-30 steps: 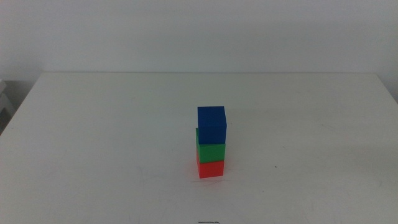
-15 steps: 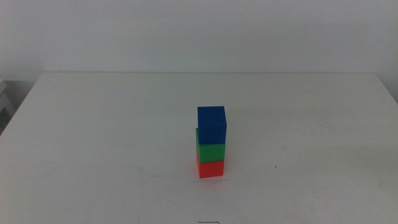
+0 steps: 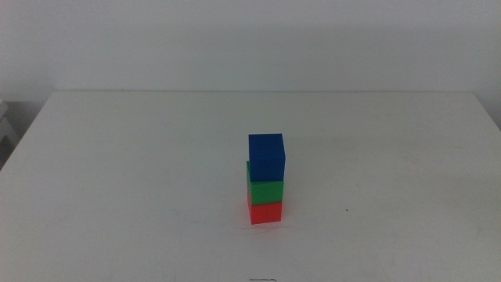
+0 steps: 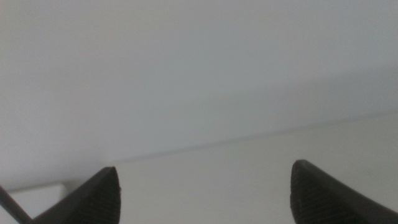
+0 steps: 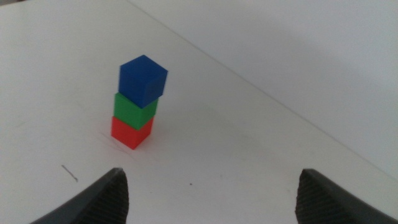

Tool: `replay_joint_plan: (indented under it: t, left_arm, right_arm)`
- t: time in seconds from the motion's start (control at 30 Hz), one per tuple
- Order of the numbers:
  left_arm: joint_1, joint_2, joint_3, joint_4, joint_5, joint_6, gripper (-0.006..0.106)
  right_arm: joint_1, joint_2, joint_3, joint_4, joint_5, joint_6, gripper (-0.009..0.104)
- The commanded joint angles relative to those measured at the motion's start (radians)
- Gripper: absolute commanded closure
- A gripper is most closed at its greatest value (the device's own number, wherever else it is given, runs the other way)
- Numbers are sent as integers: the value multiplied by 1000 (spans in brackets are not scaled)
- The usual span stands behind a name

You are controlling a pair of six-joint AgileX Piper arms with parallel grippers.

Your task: Stack red cubes first, then green, then blue cubes in a specific spot.

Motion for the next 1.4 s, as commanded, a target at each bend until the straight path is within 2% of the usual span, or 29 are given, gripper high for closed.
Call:
replay_joint_plan:
  t: [0.0, 0.27, 0.4, 0.63, 0.7, 0.83, 0.97, 1.13, 1.37]
  left_arm:
    - [-2, -70, 100, 39, -204, -1, 7]
    - [-2, -293, 517, 127, -520, -1, 7]
    - [-2, -404, 691, 144, -624, -1, 7]
    - [-2, -580, 961, 142, -782, -1, 7]
    - [-2, -629, 1022, 129, -820, -1, 7]
    - [-2, -704, 1132, 96, -860, -1, 7]
    - [-2, -751, 1201, 91, -861, -1, 7]
    - [-2, -815, 1298, 91, -941, -1, 7]
    - [-2, -892, 1455, 46, -1071, -1, 7]
  right_arm:
    - [-6, 10, -22, -63, -71, -10, 8]
    - [-6, 10, -14, -82, -79, -10, 8]
    - [-6, 10, 16, -94, -173, -10, 8]
    - [-28, 10, 72, -28, -377, -10, 8]
    - [-74, 10, 85, 4, -427, -10, 8]
    - [-228, 10, 114, 168, -491, -10, 8]
    - [-405, 10, 165, 262, -555, -10, 8]
    - [-549, -34, 295, 411, -711, -10, 8]
    - [-684, -242, 504, 388, -732, -10, 8]
